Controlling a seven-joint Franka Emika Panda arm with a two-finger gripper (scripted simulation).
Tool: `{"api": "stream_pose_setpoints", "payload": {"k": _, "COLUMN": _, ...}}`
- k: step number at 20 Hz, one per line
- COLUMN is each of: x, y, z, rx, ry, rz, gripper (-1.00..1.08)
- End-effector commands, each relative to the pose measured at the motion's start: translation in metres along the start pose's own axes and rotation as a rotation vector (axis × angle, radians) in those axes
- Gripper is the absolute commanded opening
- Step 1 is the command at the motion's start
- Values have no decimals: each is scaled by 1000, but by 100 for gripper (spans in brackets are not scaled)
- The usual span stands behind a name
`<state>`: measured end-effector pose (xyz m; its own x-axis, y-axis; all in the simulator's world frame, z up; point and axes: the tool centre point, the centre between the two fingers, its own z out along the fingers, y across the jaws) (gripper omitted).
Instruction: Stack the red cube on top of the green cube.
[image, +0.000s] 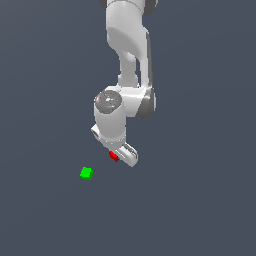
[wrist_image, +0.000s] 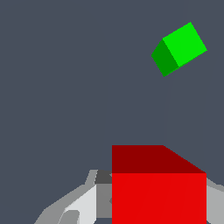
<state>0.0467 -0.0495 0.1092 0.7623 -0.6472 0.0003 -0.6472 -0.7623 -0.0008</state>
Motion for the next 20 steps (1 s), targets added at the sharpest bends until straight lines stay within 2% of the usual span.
{"api": "stream_pose_setpoints", "payload": {"k": 1, "x": 0, "y": 0, "z": -8, "rx": -1, "ry": 0, "rz": 0, "gripper": -100}}
{"api": "stream_pose_setpoints", "payload": {"k": 10, "x": 8, "y": 4, "z": -6, "rx": 0, "ry": 0, "rz": 0, "gripper": -100}}
{"api": "stream_pose_setpoints", "payload": {"k": 20, "x": 58, "y": 33, "z": 17, "rx": 0, "ry": 0, "rz": 0, "gripper": -100}}
